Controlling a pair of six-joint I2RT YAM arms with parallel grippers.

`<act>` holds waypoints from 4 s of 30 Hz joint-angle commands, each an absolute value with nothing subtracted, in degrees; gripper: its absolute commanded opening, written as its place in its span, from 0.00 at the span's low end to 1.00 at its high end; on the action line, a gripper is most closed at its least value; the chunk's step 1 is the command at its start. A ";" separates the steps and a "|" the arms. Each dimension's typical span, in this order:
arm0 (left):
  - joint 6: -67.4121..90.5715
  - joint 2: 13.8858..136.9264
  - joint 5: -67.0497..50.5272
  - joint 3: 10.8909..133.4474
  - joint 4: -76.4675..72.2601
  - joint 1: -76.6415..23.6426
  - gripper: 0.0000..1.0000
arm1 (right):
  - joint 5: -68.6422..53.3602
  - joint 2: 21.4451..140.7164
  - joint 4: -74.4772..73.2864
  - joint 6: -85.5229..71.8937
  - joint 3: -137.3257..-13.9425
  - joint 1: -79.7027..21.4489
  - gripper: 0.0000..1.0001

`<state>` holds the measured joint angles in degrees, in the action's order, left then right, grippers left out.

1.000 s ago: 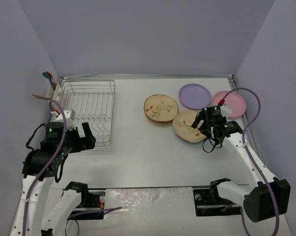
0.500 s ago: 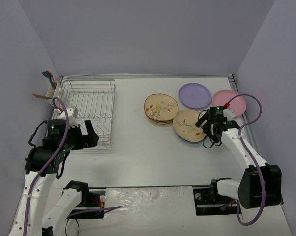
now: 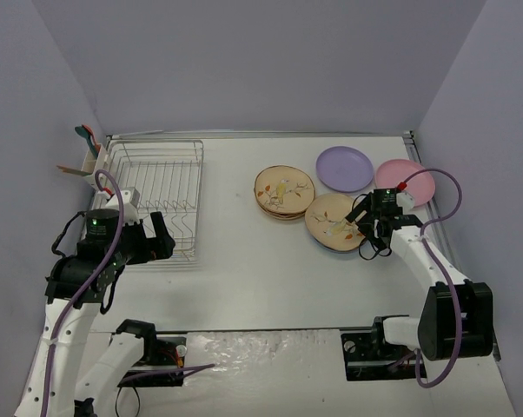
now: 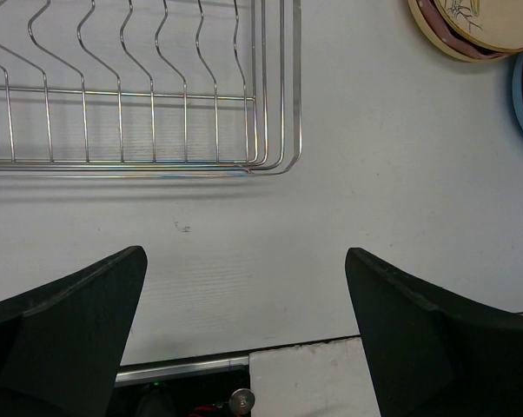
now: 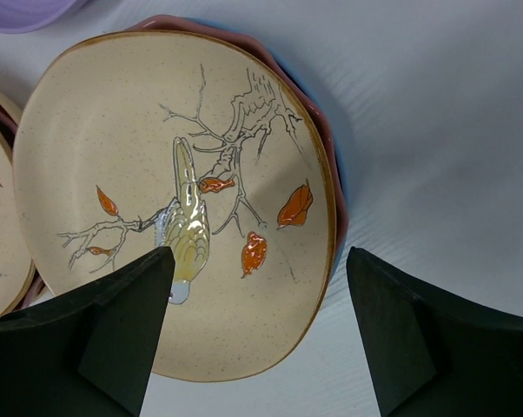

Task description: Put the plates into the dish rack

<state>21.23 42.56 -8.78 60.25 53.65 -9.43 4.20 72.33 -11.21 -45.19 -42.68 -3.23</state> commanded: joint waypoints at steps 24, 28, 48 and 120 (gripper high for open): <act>19.86 43.77 -8.88 62.81 51.12 -9.84 0.97 | -1.70 74.12 -2.14 -43.42 -39.03 -0.82 0.68; 20.05 43.86 -8.97 62.92 51.14 -9.84 0.97 | -3.45 74.27 0.01 -42.61 -37.66 -0.35 0.64; 21.39 42.92 -9.90 61.17 50.33 -9.93 0.97 | -13.40 80.43 13.14 -41.07 -29.65 6.19 0.69; 48.77 69.54 -23.73 72.09 12.05 -28.09 0.97 | -45.09 59.41 33.84 -59.16 -41.30 -4.43 0.00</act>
